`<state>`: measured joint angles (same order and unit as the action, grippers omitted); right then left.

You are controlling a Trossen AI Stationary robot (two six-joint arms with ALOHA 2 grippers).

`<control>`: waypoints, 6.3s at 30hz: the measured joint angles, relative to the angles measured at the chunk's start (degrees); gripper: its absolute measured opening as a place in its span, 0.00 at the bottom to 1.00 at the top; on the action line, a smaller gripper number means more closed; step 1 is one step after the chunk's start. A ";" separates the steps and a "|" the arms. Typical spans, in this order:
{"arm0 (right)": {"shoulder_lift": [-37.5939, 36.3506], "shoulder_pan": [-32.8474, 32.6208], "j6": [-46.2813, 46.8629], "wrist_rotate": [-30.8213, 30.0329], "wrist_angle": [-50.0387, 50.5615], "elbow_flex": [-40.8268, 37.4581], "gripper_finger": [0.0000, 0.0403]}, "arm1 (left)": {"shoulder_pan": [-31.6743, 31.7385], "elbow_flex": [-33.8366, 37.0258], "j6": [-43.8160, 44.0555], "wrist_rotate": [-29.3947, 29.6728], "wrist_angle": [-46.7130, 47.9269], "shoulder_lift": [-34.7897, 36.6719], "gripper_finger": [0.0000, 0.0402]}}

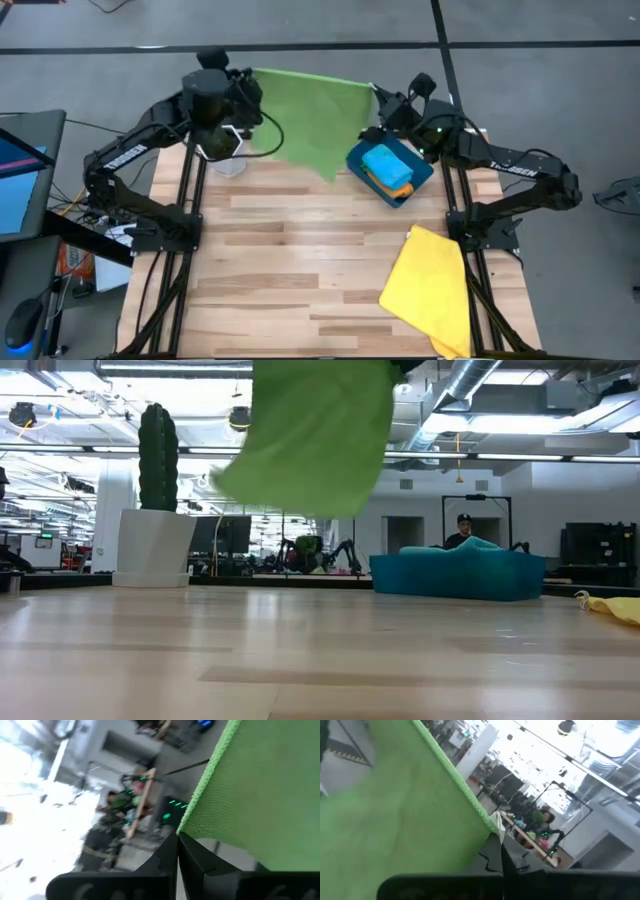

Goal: Fold microfiber towels
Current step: Fold the green microfiber towel

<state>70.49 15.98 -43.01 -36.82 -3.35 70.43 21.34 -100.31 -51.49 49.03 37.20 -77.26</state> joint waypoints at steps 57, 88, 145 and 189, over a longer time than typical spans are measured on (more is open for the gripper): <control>23.56 -17.06 41.99 27.97 35.98 -7.36 0.02 | -28.54 45.77 55.87 -22.87 12.31 1.23 0.00; 24.45 -7.20 39.98 27.76 30.29 -11.04 0.15 | -20.58 50.38 51.76 -24.95 4.06 1.25 0.01; 24.43 -26.92 41.75 34.93 6.93 -29.61 0.44 | -50.93 73.59 59.00 -20.21 -29.56 2.13 0.36; 24.45 -25.26 41.49 33.66 5.51 -31.08 0.28 | -48.65 74.97 54.95 -19.73 -37.78 -9.83 0.20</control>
<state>94.94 -9.28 -1.52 -3.16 2.16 39.35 -27.31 -25.34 3.46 29.30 -0.58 -87.09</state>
